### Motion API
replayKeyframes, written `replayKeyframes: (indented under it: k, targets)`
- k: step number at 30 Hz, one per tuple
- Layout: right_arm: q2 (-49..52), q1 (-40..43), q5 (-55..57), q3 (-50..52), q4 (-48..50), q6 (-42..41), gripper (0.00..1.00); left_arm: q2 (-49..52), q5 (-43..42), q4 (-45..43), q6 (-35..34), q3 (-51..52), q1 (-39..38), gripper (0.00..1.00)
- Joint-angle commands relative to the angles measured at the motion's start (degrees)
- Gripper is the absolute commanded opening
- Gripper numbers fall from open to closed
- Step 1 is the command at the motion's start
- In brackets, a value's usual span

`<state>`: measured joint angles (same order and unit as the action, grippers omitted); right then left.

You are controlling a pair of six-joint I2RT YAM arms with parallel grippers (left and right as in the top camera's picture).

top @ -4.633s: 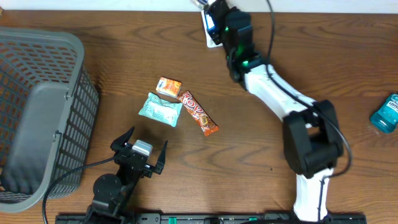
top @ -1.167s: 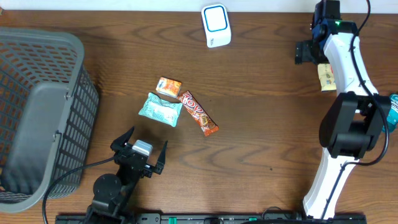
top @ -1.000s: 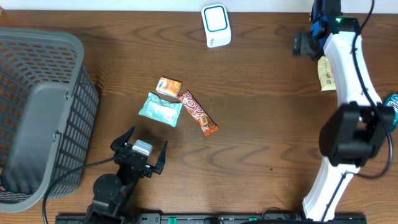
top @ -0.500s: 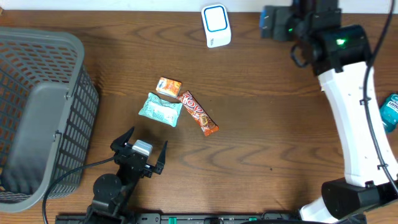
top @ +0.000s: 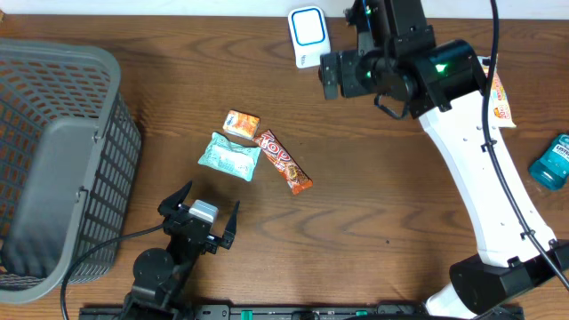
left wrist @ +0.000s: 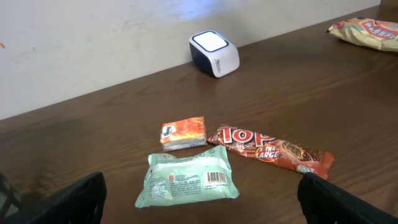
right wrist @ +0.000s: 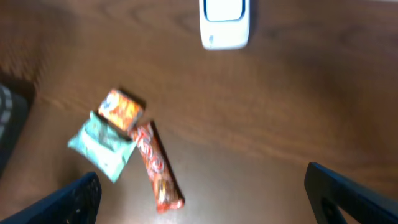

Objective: Scan the item barcode
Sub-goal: 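Release the chip bag and swing the right gripper back toward the pile, then lower the right gripper onto the red Top bar and grasp it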

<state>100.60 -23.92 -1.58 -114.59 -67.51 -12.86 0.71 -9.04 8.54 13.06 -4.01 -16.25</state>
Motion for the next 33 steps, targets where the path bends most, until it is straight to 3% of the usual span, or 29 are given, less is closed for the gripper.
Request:
replayKeyframes:
  k: [1,9,15,19,22,33]
  targets:
    - [0.0,-0.5,-0.5,0.2,-2.3,-3.3,0.99,-0.1,-0.3,1.4,-0.7,0.9,-0.2,0.98]
    - [0.0,-2.5,-0.5,4.4,-3.2,-7.9,0.99,-0.1,-0.3,1.4,-0.7,0.9,-0.2,0.98]
    - [0.0,-4.3,-0.9,12.5,2.5,-9.4,0.99,-0.1,-0.3,1.4,-0.7,0.9,-0.2,0.98]
    - [0.0,-6.1,-4.3,20.2,10.1,-8.6,0.99,-0.1,-0.3,1.4,-0.7,0.9,-0.2,0.98]
    - [0.0,-7.6,-5.9,26.3,17.6,-2.7,0.99,-0.1,-0.3,1.4,-0.7,0.9,-0.2,0.98]
    - [0.6,-14.4,-1.2,45.0,46.9,10.4,0.99,-0.1,-0.3,1.4,-0.7,0.9,-0.2,0.98]
